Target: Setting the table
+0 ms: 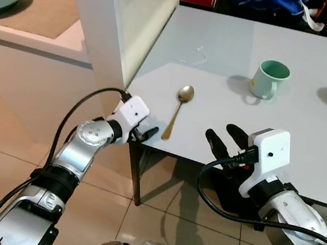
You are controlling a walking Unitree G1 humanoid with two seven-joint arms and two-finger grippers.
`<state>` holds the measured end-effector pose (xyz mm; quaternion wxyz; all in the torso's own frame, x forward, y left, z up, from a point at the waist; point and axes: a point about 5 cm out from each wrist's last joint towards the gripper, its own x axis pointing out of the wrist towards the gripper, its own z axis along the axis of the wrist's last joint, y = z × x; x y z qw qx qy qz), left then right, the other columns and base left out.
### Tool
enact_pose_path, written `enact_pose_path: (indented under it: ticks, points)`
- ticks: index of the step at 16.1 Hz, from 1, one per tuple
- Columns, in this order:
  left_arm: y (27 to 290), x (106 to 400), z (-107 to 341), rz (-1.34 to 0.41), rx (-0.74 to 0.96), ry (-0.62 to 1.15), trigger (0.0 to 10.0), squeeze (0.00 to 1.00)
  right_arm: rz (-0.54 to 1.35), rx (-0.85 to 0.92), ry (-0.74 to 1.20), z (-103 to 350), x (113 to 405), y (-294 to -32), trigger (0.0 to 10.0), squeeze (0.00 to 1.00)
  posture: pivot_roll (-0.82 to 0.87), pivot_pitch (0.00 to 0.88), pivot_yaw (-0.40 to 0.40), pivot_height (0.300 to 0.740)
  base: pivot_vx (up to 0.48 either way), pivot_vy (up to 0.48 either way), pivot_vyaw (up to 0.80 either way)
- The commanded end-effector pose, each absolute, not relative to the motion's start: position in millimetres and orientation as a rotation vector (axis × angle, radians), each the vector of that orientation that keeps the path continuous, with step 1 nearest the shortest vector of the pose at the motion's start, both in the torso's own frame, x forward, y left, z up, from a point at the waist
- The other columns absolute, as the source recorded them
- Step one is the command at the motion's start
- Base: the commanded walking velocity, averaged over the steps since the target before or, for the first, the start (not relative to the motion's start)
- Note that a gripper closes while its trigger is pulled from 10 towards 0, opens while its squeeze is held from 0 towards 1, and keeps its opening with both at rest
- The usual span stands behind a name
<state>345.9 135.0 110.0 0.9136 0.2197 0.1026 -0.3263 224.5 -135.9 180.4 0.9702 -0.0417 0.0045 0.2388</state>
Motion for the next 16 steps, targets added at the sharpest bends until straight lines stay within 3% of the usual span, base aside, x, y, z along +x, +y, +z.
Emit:
enact_pose_path:
  ticks: [1,10,14,16]
  points:
    - [134,347,107,-0.681,0.463,0.235,10.0,0.00,0.478,-0.098,0.006,181,224,-137,10.0,0.00,-0.09,0.063,0.086,0.740,0.000,0.000,0.00]
    - [112,364,112,-0.677,0.457,0.229,10.0,0.00,0.440,-0.121,-0.022,183,229,-140,10.0,0.00,-0.12,0.022,0.129,0.740,0.000,0.000,0.00]
    - [132,372,134,-0.542,0.428,0.117,10.0,0.00,0.402,-0.130,-0.060,190,237,-146,10.0,0.00,-0.10,0.019,0.100,0.740,0.000,0.000,0.00]
    - [147,372,159,-0.396,0.249,-0.017,10.0,0.00,0.288,-0.105,-0.060,189,243,-152,10.0,0.00,-0.07,0.021,0.055,0.740,0.000,0.000,0.00]
